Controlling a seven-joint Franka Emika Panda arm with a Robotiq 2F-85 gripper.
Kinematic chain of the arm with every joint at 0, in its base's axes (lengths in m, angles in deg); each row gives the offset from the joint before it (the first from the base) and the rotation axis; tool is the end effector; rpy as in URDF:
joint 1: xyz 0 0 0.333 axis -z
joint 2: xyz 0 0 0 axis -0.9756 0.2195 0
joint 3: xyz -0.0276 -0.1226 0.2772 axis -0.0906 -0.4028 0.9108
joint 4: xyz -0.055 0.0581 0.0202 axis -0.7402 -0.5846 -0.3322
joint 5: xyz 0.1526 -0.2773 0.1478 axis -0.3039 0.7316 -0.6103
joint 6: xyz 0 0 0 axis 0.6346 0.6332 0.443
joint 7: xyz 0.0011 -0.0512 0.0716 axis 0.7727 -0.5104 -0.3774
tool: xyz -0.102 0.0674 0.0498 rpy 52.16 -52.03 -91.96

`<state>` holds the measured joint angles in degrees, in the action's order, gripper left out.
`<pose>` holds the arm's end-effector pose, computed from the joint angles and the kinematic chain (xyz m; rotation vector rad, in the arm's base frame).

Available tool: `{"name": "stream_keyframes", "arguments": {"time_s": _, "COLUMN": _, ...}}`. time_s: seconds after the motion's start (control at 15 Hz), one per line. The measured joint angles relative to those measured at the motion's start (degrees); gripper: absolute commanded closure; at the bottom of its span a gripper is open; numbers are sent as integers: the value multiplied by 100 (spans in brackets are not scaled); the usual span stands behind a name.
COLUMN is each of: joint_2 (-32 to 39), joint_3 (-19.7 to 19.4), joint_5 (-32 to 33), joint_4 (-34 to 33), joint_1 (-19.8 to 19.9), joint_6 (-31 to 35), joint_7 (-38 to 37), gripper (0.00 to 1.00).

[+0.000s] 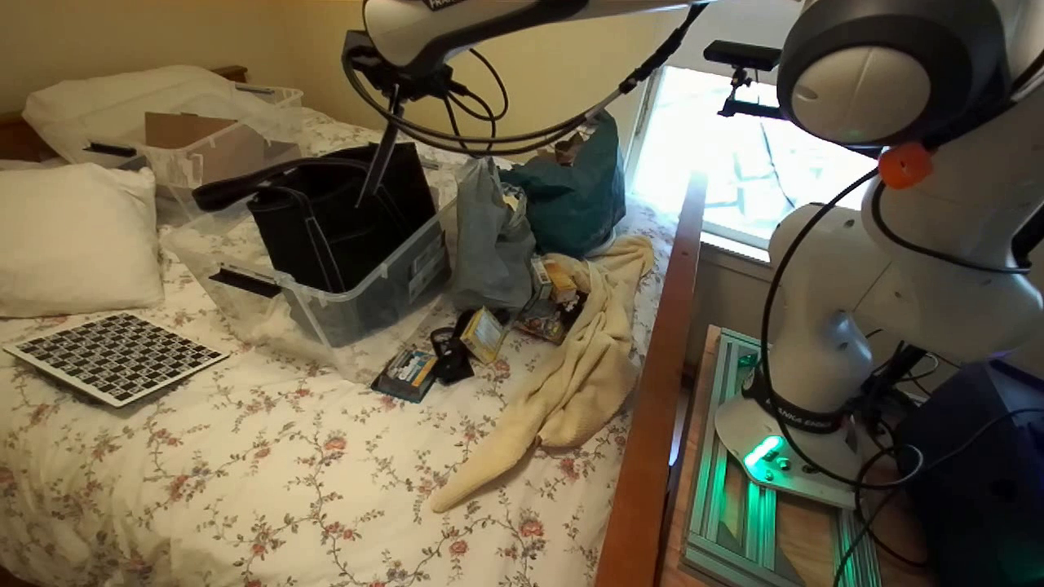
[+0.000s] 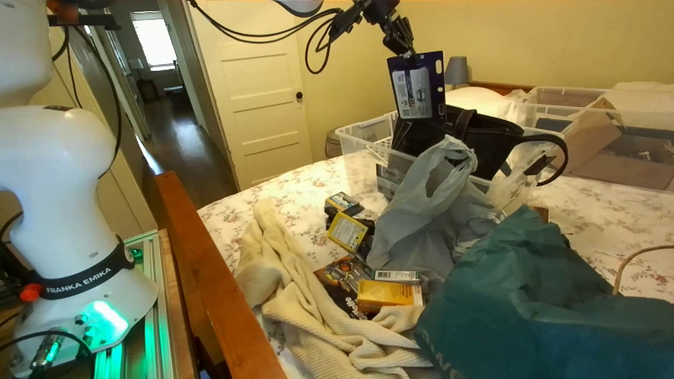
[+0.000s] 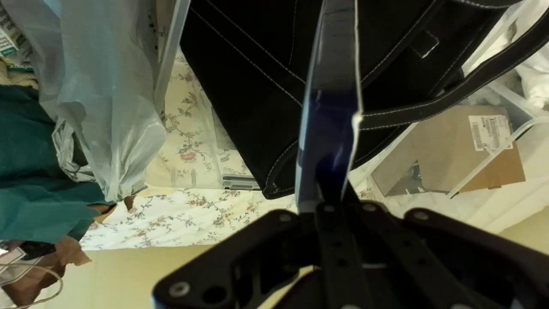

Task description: Pick the black packet off the bed and place it in the shopping bag

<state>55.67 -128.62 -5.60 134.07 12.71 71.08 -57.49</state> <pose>0.6278 0.0127 0.4954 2.5123 -1.5275 0.9446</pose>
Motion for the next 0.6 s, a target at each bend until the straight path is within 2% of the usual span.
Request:
{"name": "stream_keyframes", "arguments": {"time_s": 0.27, "joint_2": -296, "joint_3": 1053, "joint_5": 317, "joint_4": -503, "joint_1": 926, "joint_6": -451, "joint_7": -214, "gripper": 99}}
{"name": "stream_keyframes", "arguments": {"time_s": 0.6, "joint_2": -389, "joint_3": 2676, "joint_5": 834, "joint_4": -1142, "joint_1": 2391, "joint_6": -837, "joint_7": -668, "gripper": 99}}
